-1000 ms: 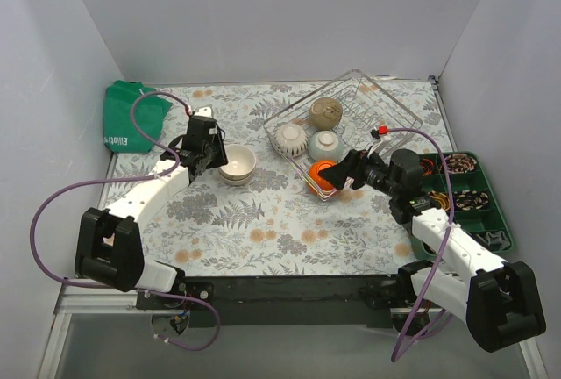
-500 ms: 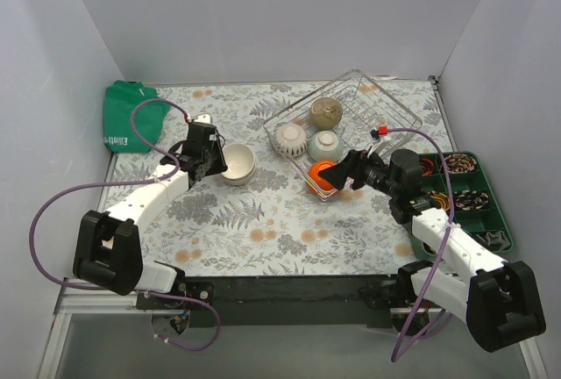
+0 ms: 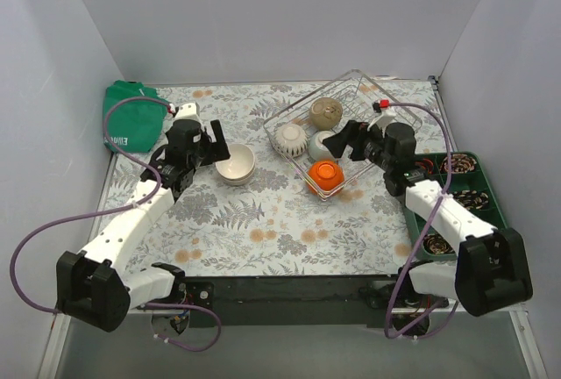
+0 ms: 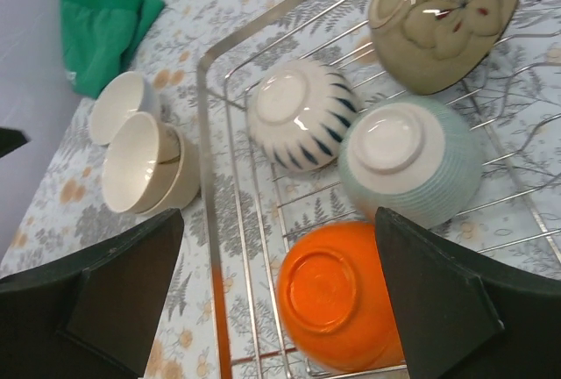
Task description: Unload the bowls from the dish rack
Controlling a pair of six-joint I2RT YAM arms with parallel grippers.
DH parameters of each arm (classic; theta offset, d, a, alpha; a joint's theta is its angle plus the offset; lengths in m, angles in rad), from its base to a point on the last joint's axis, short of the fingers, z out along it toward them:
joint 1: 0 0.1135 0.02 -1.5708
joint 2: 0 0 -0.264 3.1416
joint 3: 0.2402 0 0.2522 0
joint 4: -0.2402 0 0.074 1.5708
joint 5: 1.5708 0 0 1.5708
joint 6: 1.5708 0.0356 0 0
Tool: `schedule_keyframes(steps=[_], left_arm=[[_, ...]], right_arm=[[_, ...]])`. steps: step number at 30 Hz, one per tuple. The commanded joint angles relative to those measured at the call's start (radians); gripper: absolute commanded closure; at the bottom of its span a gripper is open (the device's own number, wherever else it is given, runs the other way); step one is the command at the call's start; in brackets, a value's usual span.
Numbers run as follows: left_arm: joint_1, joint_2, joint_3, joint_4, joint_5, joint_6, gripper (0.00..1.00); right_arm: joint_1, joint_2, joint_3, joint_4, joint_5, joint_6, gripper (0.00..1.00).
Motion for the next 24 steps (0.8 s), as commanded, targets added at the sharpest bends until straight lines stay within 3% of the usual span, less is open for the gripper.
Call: schedule_keyframes(steps=[1, 2, 14, 24], left_arm=[[0.005, -0.075, -0.039, 0.062, -0.048, 0.054, 0.07], [0.003, -0.084, -0.056, 0.077, -0.048, 0.06, 0.02], [-0.002, -0.144, -0.161, 0.146, -0.072, 0.091, 0.02], [-0.005, -0.161, -0.174, 0.151, -0.06, 0.096, 0.02]], right_arm=[[-0.024, 0.114, 0.164, -0.019, 0.116, -0.055, 0.02], [-0.027, 0.169, 0.189, -0.024, 0.121, -0.069, 0.01], [-0.067, 0.612, 0.642, -0.13, 0.079, -0.175, 0.01], [-0.07, 0.772, 0.736, -0.186, 0.105, -0.197, 0.02]])
